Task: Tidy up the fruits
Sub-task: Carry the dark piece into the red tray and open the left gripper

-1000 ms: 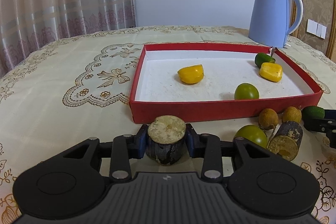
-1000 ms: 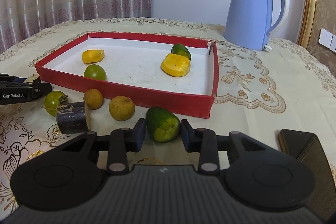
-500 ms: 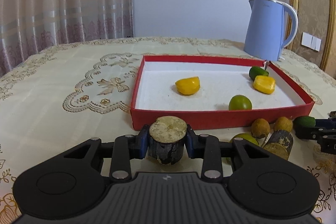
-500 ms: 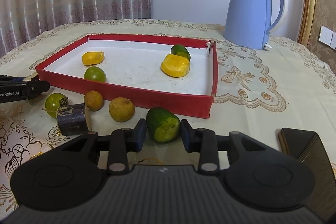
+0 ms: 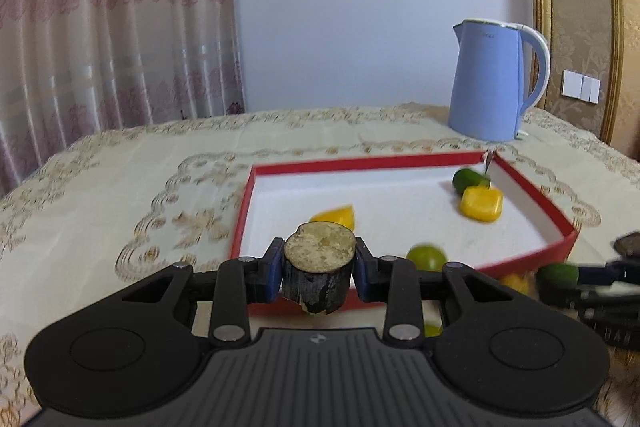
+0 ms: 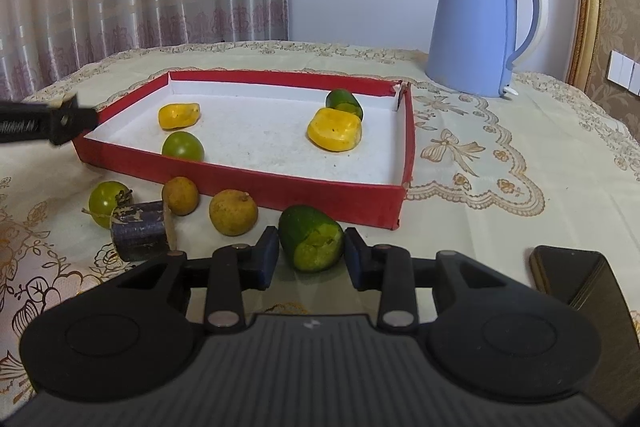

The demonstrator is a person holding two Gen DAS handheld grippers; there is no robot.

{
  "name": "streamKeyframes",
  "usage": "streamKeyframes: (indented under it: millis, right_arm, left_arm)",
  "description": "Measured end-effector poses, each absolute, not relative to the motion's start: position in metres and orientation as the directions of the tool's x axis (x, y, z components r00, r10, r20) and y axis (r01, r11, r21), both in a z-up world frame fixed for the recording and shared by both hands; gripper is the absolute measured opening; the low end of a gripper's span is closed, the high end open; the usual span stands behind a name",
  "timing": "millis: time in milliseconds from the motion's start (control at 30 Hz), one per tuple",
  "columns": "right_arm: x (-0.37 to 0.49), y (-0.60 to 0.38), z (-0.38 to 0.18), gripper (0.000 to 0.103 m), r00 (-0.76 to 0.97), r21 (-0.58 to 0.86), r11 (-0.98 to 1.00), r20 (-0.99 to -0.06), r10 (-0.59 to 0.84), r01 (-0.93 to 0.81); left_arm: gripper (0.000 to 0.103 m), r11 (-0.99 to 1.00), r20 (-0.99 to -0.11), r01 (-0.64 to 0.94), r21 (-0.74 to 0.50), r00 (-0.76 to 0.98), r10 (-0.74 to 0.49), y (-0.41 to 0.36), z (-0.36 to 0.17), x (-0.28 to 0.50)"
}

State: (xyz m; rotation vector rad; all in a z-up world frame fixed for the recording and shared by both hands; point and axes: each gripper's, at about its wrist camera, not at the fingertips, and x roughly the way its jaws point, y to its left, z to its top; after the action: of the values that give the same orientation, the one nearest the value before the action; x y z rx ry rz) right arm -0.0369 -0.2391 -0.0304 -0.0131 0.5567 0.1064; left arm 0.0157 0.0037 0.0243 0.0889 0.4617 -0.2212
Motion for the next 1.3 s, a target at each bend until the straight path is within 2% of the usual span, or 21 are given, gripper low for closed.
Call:
streamKeyframes:
  millis: [200, 633, 1067, 1100, 1167, 1233, 1300]
  right_arm:
    - [-0.044, -0.245, -0.028, 0.033, 0.851, 0.030, 0.995, -0.517, 0.093, -0.090]
    - [-0.060, -0.254, -0.019, 0.033, 0.872, 0.077, 0.993, -0.475, 0.120, -0.095]
    - [-0.060, -0.257, -0.019, 0.033, 0.874, 0.095, 0.992, -0.472, 0.120, -0.085]
    - [-0.060, -0.257, -0.018, 0.033, 0.874, 0.095, 0.992, -0.470, 0.121, -0.086]
    - [-0.061, -0.257, -0.017, 0.033, 0.877, 0.097, 0.992, -0.465, 0.122, -0.087]
    - [-0.061, -0.257, -0.016, 0.033, 0.880, 0.098, 0.991, -0.459, 0.121, -0.085]
    - [-0.061, -0.256, -0.015, 0.033, 0.882, 0.105, 0.991, -0.453, 0.127, -0.089]
  left_arm:
    - [0.034, 0.964, -0.438, 0.255, 0.079, 0.877, -0.196, -0.022, 0.036, 0.038]
    - [0.034, 0.947, -0.515, 0.254, 0.199, 0.849, -0.119, -0.071, 0.022, 0.111]
    - [0.034, 0.935, -0.543, 0.290, 0.203, 0.828, -0.139, -0.097, 0.016, 0.142]
    - [0.037, 0.938, -0.549, 0.292, 0.189, 0.823, -0.146, -0.094, 0.018, 0.141]
    - [0.052, 0.946, -0.540, 0.275, 0.173, 0.830, -0.142, -0.085, 0.025, 0.135]
    - [0.075, 0.960, -0.492, 0.218, 0.177, 0.864, -0.105, -0.071, 0.034, 0.122]
    - [0.082, 0.972, -0.432, 0.153, 0.179, 0.899, -0.062, -0.052, 0.042, 0.105]
